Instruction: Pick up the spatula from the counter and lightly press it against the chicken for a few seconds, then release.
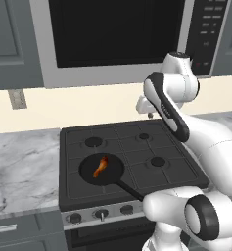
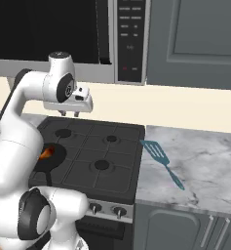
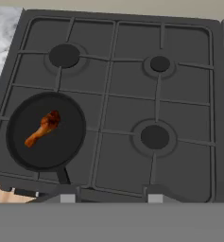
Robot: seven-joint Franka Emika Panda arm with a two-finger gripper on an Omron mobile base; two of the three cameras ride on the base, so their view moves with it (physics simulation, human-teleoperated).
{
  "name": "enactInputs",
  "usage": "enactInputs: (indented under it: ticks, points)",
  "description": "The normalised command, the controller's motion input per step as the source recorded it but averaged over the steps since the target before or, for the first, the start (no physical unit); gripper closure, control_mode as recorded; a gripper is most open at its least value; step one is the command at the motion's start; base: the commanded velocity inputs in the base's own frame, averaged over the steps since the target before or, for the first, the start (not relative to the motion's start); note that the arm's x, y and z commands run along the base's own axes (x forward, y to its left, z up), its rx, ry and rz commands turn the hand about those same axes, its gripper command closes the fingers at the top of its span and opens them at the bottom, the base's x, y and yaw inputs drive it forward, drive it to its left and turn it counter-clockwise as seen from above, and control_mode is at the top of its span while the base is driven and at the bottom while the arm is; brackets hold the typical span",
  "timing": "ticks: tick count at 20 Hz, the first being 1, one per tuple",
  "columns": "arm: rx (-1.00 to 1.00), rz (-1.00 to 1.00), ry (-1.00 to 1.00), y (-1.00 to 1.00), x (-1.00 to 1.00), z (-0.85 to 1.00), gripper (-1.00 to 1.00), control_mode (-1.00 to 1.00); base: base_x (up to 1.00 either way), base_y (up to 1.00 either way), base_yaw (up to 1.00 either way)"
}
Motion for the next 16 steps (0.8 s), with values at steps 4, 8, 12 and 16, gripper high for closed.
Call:
enactInputs:
  ticks: [4, 8, 12, 16]
  points:
    - [0.0, 0.0, -0.01, 0.0, -0.07, 0.0, -1.0, -1.0, 0.0, 0.0, 0.0]
    - [0.0, 0.0, 0.0, 0.0, -0.22, -0.06, -1.0, -1.0, 0.0, 0.0, 0.0]
    - [-0.01, 0.01, 0.0, -0.03, -0.15, -0.09, -1.0, -1.0, 0.0, 0.0, 0.0]
    - [-0.01, 0.1, 0.0, -0.39, -0.19, -0.02, -1.0, -1.0, 0.0, 0.0, 0.0]
